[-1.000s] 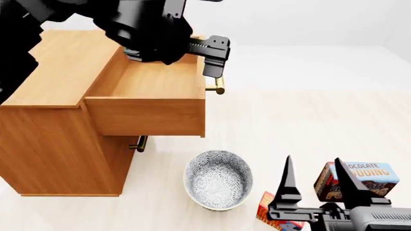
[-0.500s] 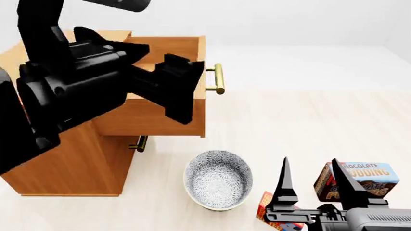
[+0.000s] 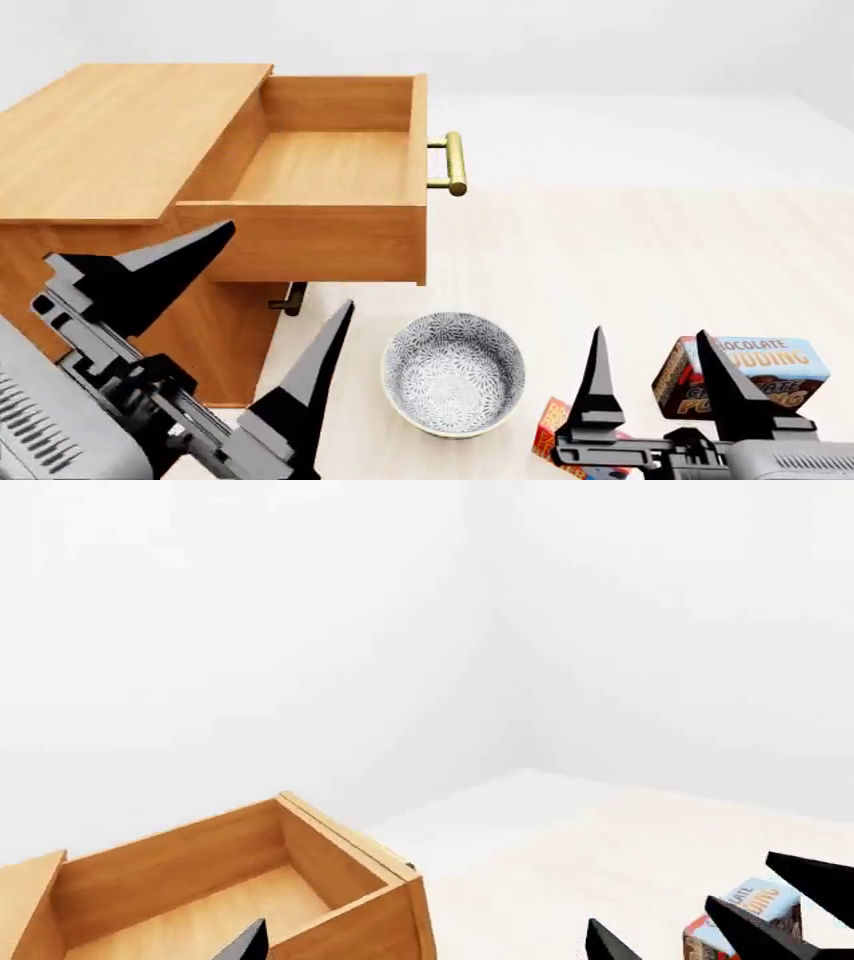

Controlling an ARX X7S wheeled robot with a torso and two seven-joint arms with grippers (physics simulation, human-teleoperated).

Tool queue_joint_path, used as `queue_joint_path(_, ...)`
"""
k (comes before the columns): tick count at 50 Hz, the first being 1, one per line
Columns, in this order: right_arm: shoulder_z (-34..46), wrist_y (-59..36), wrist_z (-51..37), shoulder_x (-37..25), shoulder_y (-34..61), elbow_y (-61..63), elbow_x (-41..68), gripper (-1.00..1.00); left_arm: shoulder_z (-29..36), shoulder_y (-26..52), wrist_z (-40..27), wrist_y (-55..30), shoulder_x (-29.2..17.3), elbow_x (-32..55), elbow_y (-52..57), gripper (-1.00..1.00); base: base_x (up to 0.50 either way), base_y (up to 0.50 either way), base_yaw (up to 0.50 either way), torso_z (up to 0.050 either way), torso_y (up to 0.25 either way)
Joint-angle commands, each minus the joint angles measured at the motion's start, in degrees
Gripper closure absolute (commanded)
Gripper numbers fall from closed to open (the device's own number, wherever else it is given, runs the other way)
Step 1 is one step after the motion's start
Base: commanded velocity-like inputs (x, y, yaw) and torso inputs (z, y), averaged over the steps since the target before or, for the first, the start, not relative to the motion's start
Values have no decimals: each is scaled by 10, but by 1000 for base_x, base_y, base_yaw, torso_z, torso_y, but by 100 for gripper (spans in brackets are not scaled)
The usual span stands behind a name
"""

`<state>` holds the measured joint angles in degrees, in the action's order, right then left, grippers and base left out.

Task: Put the butter at the back in the top drawer of the cabinet and close it.

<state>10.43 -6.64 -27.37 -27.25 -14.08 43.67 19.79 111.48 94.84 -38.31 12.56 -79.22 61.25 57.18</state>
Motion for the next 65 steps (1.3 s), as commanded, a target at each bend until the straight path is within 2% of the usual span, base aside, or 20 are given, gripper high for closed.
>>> queue_joint_path(1,2,2,-2,-3,-5,6,-2,-100,453,202,-23,170,-38,-259,28,-100,0,0,0,0,0)
queue_joint_path(3,-2,1,-3,-4,-5,9,1,-100,520,248,-38,185,-33,-276,28,-100,0,0,0,0,0)
queue_joint_path(4,-6,-1,-5,-6,-5,10,6,-100,528,253,-31,187,-40,-276,26,-100,0,0,0,0,0)
queue_joint_path(8,-33,-12,-8,-20,-3,19,39,-100,527,238,-24,220,-39,-280,-5,-100,0,0,0,0,0)
queue_joint_path(16,-109,-92,-21,-100,21,59,159,-100,515,208,-30,276,-34,-289,-55,-100,0,0,0,0,0)
queue_joint_path(22,-161,-165,-37,-187,49,95,256,-100,514,194,-22,307,-36,-286,-80,-100,0,0,0,0,0)
queue_joint_path(28,-217,-249,-51,-317,92,97,415,-100,516,193,-13,309,-47,-287,-81,-100,0,0,0,0,0)
queue_joint_path(33,-243,-293,-29,-424,125,60,553,-100,512,179,-20,320,-38,-292,-91,-100,0,0,0,0,0)
queue_joint_path(35,-207,-317,-14,-478,173,35,604,-100,511,174,-22,323,-35,-293,-94,-100,0,0,0,0,0)
queue_joint_path(38,-112,-375,23,-519,296,4,661,-100,507,164,-27,332,-25,-293,-101,-100,0,0,0,0,0)
queue_joint_path(41,-19,-509,53,-497,463,-17,690,-100,503,157,-32,333,-18,-294,-104,-100,0,0,0,0,0)
queue_joint_path(44,36,-624,71,-465,596,-51,730,-100,500,155,-34,330,-13,-291,-105,-100,0,0,0,0,0)
queue_joint_path(47,84,-725,100,-429,700,-87,740,-100,498,151,-36,333,-9,-290,-108,-100,0,0,0,0,0)
queue_joint_path(51,147,-815,167,-387,782,-108,677,-100,496,148,-35,333,-8,-291,-110,-100,0,0,0,0,0)
queue_joint_path(55,240,-829,247,-369,849,-123,586,-100,493,145,-34,336,-6,-287,-112,-100,0,0,0,0,0)
queue_joint_path(59,360,-791,414,-375,915,-102,441,-100,491,142,-33,338,-2,-281,-115,-100,0,0,0,0,0)
queue_joint_path(65,467,-773,541,-355,979,-136,343,-100,487,133,-34,341,6,-279,-120,-100,0,0,0,0,0)
